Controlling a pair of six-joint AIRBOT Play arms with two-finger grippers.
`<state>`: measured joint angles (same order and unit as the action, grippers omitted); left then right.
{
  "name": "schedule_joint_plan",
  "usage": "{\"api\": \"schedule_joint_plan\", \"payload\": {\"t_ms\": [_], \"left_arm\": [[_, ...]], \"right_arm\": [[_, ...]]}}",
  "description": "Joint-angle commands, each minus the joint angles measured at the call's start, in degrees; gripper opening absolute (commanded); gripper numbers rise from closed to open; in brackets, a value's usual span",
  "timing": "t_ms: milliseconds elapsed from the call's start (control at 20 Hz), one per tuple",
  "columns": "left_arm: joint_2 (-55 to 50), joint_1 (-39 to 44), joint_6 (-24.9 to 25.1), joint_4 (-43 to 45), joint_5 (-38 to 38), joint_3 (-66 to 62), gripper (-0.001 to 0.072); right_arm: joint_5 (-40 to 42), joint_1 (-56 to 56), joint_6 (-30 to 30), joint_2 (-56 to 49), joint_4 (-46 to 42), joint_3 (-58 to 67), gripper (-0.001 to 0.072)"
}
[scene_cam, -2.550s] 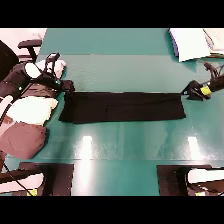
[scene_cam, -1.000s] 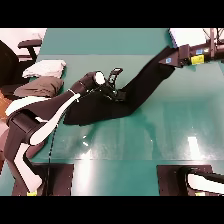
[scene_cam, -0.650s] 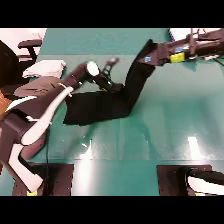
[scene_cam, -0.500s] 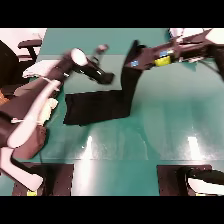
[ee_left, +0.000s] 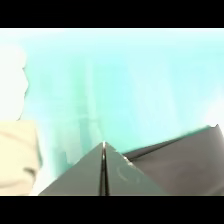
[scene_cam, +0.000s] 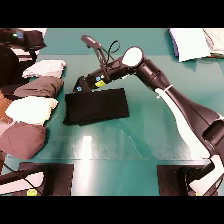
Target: Fold the shirts.
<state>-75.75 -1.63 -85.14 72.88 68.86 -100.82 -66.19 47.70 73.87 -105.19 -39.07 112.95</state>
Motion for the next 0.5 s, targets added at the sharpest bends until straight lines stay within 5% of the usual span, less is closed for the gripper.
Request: {"api": "schedule_joint_plan", "payload": {"t_ms": [0,250,350,450], "left_arm": [[2.5,-2.5,0.1,0.4,2.6,0.0,0.0023],[2.0,1.7,0.1,-0.6,2.2,0.5,0.0023],[1.7,4.4,0.1,-0.6,1.0,0.5,0.0023],[1.6,6.7,0.1,-0.6,-0.4,0.7,0.0023]], "right_arm": [[-4.7,-3.3,1.9,-0.3,-6.2,-1.8,0.0430],[-5.3,-18.7,6.1,12.2,-14.6,-25.2,0.0437],[-3.4,-25.3,8.3,15.1,-14.4,-34.2,0.0621],[-1.2,-29.6,8.7,15.0,-12.4,-40.2,0.0627]]}}
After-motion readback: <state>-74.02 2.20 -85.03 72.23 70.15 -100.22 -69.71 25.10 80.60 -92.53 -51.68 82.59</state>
